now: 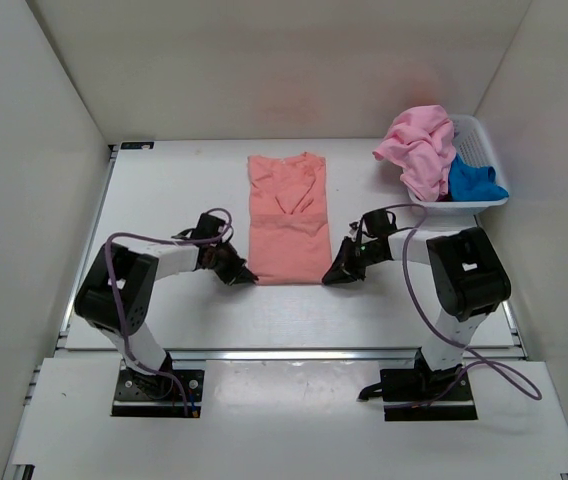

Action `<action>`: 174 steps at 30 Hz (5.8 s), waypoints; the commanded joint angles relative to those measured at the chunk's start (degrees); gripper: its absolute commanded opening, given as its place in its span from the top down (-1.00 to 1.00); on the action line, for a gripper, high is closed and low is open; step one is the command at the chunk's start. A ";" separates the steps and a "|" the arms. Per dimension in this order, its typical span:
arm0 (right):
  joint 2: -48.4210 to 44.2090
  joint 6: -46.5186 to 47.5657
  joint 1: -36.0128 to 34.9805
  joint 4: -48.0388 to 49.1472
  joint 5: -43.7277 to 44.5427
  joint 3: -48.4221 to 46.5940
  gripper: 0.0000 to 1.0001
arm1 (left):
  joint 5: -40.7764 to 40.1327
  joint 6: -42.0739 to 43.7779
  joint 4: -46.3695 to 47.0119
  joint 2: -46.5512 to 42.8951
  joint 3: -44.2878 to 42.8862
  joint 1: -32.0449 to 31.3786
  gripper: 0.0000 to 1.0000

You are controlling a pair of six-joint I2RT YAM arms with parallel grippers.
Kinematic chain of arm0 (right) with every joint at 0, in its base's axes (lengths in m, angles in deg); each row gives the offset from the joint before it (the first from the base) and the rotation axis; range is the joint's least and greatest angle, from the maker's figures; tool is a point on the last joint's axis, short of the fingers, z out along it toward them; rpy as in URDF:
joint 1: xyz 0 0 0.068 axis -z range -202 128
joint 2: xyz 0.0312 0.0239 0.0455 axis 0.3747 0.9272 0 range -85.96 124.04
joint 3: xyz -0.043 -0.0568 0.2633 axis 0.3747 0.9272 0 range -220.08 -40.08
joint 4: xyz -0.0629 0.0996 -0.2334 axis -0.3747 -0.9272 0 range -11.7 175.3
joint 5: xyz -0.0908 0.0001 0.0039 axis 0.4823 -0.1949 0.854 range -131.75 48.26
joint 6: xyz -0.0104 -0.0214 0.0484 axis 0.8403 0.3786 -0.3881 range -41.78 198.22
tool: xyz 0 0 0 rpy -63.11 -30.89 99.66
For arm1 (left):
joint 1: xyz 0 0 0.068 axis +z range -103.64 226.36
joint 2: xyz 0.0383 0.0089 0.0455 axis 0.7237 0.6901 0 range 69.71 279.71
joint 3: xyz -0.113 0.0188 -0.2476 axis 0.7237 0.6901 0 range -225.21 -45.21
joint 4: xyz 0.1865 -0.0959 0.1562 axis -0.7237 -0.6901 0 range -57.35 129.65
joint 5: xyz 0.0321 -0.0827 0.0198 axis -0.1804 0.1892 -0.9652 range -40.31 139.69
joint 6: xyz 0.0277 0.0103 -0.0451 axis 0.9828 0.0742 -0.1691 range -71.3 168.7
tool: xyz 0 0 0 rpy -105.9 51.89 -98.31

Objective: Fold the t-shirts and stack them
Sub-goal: Grab one side of the 2/3 rectangular tshirt with both arms, then fold the long partially folded tshirt into a neat square, then put the neatly folded tshirt into the corner of the board with the left arm

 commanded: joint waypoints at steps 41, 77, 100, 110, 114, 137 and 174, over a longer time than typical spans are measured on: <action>41.42 15.50 4.74 -51.35 -11.87 -95.33 1.00 | 3.10 2.82 -10.61 5.99 -30.11 13.80 1.00; 39.95 25.68 3.77 -44.40 3.15 -112.53 -0.23 | -6.47 8.86 10.76 6.61 -23.33 17.77 0.18; 24.13 28.68 11.50 -52.85 3.78 -103.92 -0.19 | -25.90 27.87 -20.18 22.33 -40.29 8.54 -0.15; 16.23 29.12 14.23 -54.35 4.92 -93.30 -0.17 | -41.00 36.65 -25.47 27.61 -51.38 15.47 1.00; 10.08 29.29 15.80 -54.96 5.27 -83.82 -0.17 | -48.31 44.20 -24.78 32.26 -58.49 17.76 1.00; -25.17 16.47 23.54 -30.88 0.44 -27.73 -0.18 | -45.42 47.66 -23.97 58.37 -99.45 33.05 1.00; -27.90 11.37 16.60 -25.52 -3.87 -18.84 -0.16 | -31.46 45.80 -16.68 45.13 -90.80 33.77 -0.98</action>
